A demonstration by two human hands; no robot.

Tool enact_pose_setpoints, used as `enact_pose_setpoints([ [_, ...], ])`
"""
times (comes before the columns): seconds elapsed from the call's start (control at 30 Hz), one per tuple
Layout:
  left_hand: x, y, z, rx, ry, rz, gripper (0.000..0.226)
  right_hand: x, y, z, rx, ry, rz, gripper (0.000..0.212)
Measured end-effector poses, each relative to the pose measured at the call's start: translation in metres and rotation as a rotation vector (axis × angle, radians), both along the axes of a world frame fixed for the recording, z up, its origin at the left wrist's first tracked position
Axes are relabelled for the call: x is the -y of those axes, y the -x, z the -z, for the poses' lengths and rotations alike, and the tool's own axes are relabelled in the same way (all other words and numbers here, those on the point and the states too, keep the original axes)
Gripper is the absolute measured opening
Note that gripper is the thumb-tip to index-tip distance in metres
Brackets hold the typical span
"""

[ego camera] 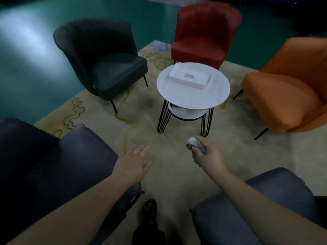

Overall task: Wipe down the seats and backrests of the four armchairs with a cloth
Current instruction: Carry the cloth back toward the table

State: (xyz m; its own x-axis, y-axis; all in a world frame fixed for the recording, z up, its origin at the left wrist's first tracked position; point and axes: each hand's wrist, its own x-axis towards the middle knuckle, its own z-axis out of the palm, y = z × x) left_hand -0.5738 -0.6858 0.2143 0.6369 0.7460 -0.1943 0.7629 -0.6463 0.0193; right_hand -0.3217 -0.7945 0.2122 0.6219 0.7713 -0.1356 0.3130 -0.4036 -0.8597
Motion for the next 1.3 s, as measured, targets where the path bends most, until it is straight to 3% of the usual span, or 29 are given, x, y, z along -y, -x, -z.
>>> enact_pose_setpoints([
  [0.6, -0.237, -0.162, 0.007, -0.022, 0.021, 0.244, 0.065, -0.183, -0.122, -0.002, 0.024, -0.014, 0.263, 0.034],
  [0.8, -0.308, -0.246, 0.004, -0.031, -0.009, 0.238, 0.066, -0.246, -0.209, -0.001, 0.077, -0.009, 0.254, 0.029],
  [0.93, -0.35, -0.288, 0.0, -0.021, -0.021, 0.242, 0.065, -0.284, -0.258, -0.002, 0.084, 0.066, 0.237, 0.041],
  [1.13, -0.418, -0.344, -0.004, -0.031, 0.002, 0.226, 0.064, -0.345, -0.302, -0.007, 0.006, 0.042, 0.175, 0.018],
  [1.3, -0.486, -0.384, 0.003, -0.046, 0.02, 0.269, 0.065, -0.399, -0.332, -0.001, -0.042, 0.052, 0.219, 0.02],
])
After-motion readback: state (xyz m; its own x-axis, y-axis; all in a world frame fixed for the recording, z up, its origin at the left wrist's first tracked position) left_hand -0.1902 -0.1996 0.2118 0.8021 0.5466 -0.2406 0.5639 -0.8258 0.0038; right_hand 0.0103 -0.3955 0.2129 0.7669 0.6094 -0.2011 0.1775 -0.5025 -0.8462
